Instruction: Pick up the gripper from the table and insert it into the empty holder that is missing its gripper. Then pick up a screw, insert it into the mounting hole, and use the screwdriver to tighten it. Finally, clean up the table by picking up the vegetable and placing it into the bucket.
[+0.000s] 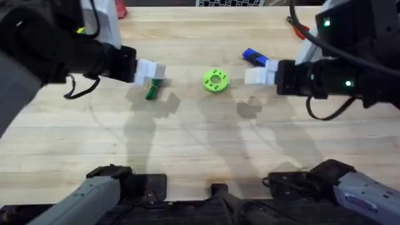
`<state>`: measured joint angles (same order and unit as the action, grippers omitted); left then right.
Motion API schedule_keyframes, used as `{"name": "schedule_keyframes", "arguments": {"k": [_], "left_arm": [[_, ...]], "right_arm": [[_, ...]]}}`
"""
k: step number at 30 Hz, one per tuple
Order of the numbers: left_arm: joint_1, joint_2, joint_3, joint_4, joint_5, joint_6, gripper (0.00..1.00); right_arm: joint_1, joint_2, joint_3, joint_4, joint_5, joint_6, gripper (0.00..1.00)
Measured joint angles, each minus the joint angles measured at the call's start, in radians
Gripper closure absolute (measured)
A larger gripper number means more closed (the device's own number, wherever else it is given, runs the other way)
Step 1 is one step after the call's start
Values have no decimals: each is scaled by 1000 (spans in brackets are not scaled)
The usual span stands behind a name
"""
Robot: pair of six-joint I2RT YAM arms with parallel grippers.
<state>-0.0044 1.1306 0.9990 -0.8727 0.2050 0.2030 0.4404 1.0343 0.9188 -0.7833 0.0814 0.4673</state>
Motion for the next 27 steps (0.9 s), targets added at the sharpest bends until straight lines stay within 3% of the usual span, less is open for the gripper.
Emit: {"name": "schedule_keyframes", "arguments": {"k": [10,18,24,27], "left_arm": [[-2,320,51,-4,-61,-29,14],[-45,572,149,-66,-114,-32,5],[-67,639,173,-71,-134,-36,123],[-72,644,173,-70,-152,-40,300]], "right_arm": [[0,-8,-10,-95,0,-106,7],[0,-8,-10,-96,0,-127,6],[0,-8,-11,-96,0,-131,7],[0,-8,-11,-97,0,-132,8]]}}
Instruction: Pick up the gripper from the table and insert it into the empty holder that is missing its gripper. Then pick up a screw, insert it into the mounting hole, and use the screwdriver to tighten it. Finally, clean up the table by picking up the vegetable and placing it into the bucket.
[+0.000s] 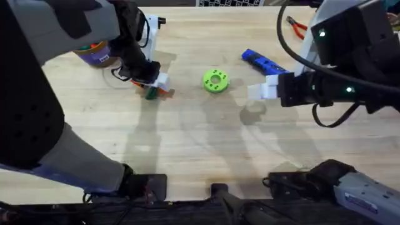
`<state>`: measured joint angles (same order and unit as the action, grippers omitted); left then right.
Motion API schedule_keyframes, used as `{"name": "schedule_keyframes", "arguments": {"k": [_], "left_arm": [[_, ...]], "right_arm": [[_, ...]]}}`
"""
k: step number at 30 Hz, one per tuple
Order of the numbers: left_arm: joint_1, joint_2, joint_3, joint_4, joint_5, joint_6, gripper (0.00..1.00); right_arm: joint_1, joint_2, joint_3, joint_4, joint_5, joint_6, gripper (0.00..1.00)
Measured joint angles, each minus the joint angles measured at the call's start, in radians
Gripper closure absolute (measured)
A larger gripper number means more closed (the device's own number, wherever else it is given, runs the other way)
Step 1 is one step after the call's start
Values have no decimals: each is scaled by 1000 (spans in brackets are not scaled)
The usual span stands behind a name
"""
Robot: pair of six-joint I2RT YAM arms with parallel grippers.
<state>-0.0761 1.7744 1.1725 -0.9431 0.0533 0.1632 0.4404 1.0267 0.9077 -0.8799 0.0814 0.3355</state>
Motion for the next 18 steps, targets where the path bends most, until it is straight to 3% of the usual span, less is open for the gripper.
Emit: {"name": "schedule_keyframes", "arguments": {"k": [2,5,6,18], "left_arm": [[0,0,0,1,-12,2,475],[0,0,0,0,-25,-2,901],[0,0,0,0,-27,-1,968],[6,-55,65,-19,-44,-51,973]], "right_arm": [[0,0,0,-4,0,0,8],[0,0,0,-17,0,0,8],[0,0,0,-20,0,0,8],[0,0,0,-27,0,0,8]]}}
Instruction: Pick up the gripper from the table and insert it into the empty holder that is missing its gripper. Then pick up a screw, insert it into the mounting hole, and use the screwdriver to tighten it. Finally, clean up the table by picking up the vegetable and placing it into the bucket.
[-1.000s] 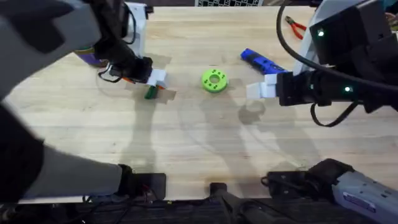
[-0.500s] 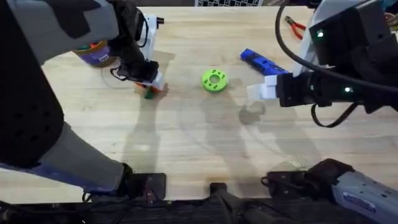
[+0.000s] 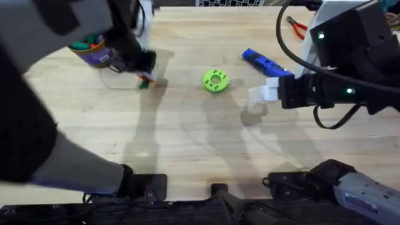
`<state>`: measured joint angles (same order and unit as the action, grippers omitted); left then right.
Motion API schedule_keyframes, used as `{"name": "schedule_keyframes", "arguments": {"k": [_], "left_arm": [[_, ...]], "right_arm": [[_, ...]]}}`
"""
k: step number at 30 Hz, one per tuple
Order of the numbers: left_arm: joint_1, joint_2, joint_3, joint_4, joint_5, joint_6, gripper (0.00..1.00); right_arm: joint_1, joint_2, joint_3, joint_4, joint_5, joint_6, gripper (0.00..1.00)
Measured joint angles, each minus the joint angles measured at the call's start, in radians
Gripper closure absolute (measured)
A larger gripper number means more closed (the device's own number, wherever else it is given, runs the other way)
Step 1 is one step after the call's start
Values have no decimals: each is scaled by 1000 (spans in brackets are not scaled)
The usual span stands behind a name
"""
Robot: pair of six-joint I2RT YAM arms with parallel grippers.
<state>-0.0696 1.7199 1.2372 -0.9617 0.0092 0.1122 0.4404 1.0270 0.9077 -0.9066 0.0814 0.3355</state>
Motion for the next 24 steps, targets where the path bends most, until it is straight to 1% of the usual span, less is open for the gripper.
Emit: {"name": "schedule_keyframes", "arguments": {"k": [3,5,8,11,14,17,20,24], "left_arm": [[22,-75,75,-14,-9,-11,973],[45,-123,134,-39,-30,-25,973],[92,-177,207,-68,-69,-43,973],[155,-191,256,-74,-96,-53,973],[225,-181,260,-21,-112,-58,973],[277,-160,260,47,-116,-56,973],[303,-130,260,99,-119,-52,973],[311,-51,260,157,-119,-49,973]], "right_arm": [[0,0,0,0,0,0,8],[0,0,0,0,0,0,8],[0,0,0,0,0,0,8],[0,0,0,4,0,0,7],[0,0,0,8,0,0,7],[0,0,0,8,0,0,8],[0,0,0,8,0,0,8],[0,0,0,8,0,0,7]]}}
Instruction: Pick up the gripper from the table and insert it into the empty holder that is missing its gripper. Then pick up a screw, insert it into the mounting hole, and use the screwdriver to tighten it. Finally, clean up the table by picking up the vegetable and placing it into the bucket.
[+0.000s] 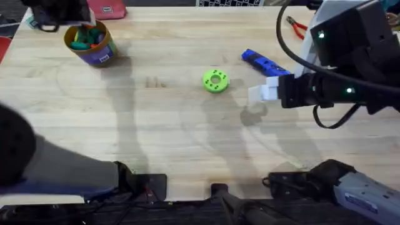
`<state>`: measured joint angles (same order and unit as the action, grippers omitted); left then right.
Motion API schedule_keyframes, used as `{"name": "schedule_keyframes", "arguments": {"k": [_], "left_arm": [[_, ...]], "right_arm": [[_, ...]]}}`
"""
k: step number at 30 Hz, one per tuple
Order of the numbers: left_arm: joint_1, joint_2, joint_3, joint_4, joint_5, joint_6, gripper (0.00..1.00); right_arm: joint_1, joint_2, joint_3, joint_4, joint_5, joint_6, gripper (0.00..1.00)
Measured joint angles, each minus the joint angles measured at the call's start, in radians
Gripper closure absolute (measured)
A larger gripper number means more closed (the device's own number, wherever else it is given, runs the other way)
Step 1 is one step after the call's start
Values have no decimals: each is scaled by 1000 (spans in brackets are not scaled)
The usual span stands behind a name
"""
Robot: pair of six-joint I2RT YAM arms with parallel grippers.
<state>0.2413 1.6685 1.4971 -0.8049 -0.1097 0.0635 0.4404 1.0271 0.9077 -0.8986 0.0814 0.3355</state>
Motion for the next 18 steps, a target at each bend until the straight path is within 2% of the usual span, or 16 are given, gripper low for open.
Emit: {"name": "schedule_keyframes", "arguments": {"k": [5,8,9,14,15,18], "left_arm": [[10,111,0,54,0,0,973],[12,130,0,70,0,0,973],[12,129,0,71,1,6,922],[15,118,0,56,0,7,154],[15,116,0,47,0,2,52],[15,96,0,4,7,3,16]], "right_arm": [[0,0,0,0,0,0,8],[0,0,0,0,0,0,8],[0,0,0,0,0,0,9],[0,0,0,0,0,0,8],[0,0,0,0,0,0,8],[0,0,0,0,0,0,8]]}}
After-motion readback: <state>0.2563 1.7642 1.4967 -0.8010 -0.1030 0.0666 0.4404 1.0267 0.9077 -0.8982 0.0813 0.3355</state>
